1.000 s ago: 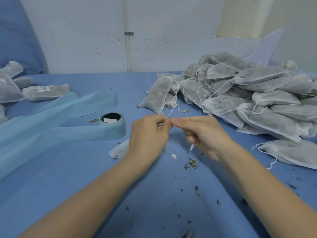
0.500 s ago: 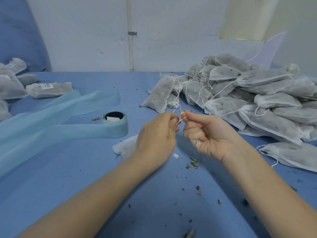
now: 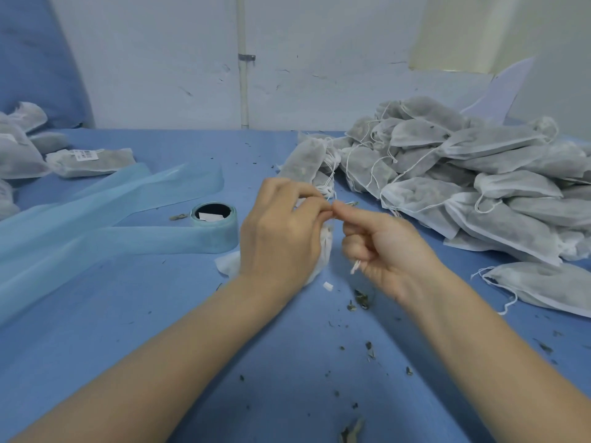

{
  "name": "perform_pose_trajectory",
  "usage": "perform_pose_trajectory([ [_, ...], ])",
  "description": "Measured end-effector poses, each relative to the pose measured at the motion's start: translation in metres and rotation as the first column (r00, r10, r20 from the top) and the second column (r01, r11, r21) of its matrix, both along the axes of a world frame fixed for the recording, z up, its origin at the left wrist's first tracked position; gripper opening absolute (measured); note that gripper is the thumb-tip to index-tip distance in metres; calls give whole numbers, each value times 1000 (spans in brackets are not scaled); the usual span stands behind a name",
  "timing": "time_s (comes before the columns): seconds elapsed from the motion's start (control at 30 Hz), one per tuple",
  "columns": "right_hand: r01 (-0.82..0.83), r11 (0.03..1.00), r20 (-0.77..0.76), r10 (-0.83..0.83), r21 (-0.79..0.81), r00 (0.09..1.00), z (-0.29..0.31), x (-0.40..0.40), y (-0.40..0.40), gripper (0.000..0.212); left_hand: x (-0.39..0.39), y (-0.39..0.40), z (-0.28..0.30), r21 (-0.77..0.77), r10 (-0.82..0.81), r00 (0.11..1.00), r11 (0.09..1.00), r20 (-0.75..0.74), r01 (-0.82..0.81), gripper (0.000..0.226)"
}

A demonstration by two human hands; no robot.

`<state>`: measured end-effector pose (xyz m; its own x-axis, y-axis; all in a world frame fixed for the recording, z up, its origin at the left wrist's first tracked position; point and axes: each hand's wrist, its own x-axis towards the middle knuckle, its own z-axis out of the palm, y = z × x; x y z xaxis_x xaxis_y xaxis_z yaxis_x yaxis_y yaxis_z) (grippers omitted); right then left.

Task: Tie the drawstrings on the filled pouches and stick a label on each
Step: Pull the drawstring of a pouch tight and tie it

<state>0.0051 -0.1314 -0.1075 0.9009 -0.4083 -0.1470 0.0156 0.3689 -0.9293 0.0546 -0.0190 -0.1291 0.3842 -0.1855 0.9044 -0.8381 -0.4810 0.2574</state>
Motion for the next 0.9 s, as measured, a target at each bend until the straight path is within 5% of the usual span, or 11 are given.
perform_pose_trajectory([
  [0.1,70,928,30,-63,-366,998,-1,-3,-3,10,3,1,-2,25,38,992,999,123,-41,10],
  [0.2,65,951,60,-49,-303,997,-4,-3,-7,15,1,0,0,5,-30,996,1000,-84,30,12],
  [0.33,105,919,174,-40,-381,984,-12,0,-6,34,-6,-3,8,-89,-134,879,991,-458,104,10],
  [0.5,83,902,251,29,-423,968,-16,6,0,38,-9,-3,23,-126,-185,772,983,-608,137,25],
  [0.63,115,886,298,28,-450,954,-17,7,2,19,-6,0,27,-82,-153,754,988,-639,131,25],
  [0.9,179,787,296,5,-590,955,-8,0,-11,5,8,7,26,33,44,873,999,-486,-31,16],
])
